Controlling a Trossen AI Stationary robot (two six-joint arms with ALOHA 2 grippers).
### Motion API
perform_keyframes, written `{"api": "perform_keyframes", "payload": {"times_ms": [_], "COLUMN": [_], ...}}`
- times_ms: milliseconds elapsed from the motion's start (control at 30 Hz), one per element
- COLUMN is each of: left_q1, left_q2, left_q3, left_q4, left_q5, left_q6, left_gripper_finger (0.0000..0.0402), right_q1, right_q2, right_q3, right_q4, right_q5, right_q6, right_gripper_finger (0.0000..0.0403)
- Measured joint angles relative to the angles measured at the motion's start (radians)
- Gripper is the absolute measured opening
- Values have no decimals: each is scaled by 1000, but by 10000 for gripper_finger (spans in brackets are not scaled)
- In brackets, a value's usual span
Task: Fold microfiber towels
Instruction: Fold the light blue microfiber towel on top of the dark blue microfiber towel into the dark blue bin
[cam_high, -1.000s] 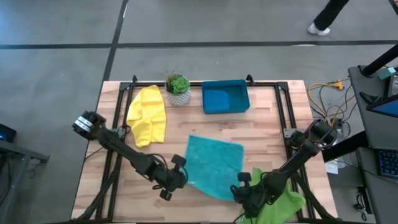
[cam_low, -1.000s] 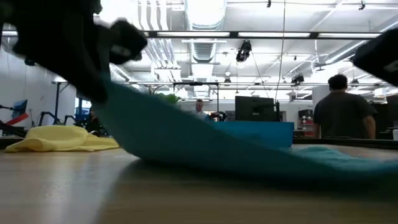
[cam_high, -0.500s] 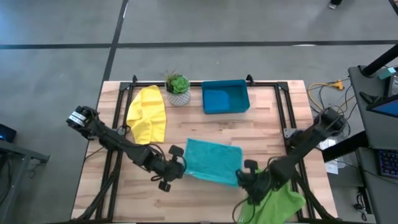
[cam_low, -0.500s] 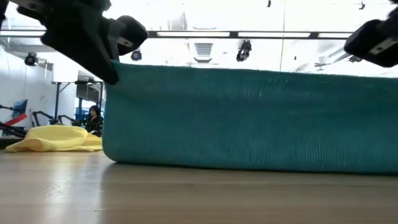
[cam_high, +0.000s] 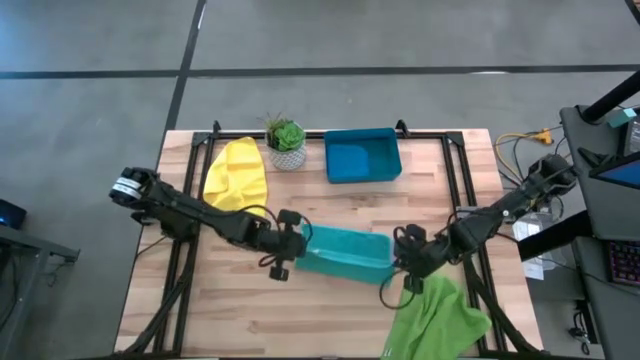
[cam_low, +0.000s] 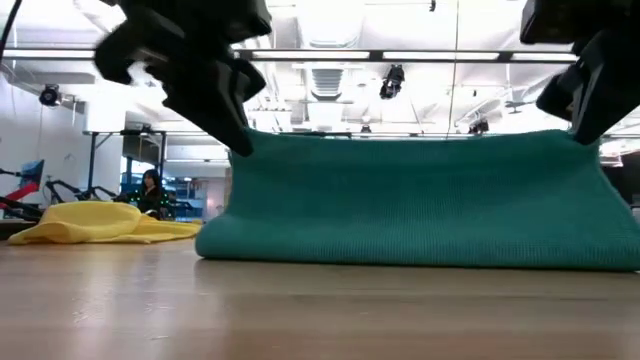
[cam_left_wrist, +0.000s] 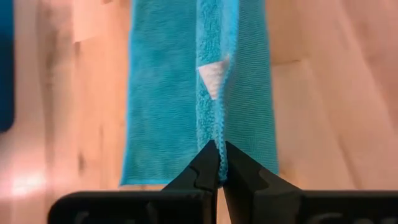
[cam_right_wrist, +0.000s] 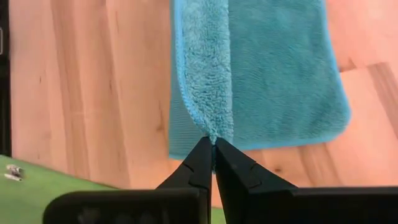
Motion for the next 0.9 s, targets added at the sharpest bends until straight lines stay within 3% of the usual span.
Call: {"api": "perform_keyframes", "payload": {"times_ms": [633, 900], "left_q1": [104, 154], "left_q2": [5, 5], "left_q3": [-121, -148], "left_q4": [136, 197], "left_q5": [76, 75], "left_q6": [0, 0], "left_gripper_finger": [0, 0], "right_q1": [-230, -256], "right_q2": [48, 76], "right_q3": [-47, -79], "right_q4": [37, 47], "right_q5": [-112, -140], "right_q6": [-183, -169], "right_gripper_finger": [9, 9]}}
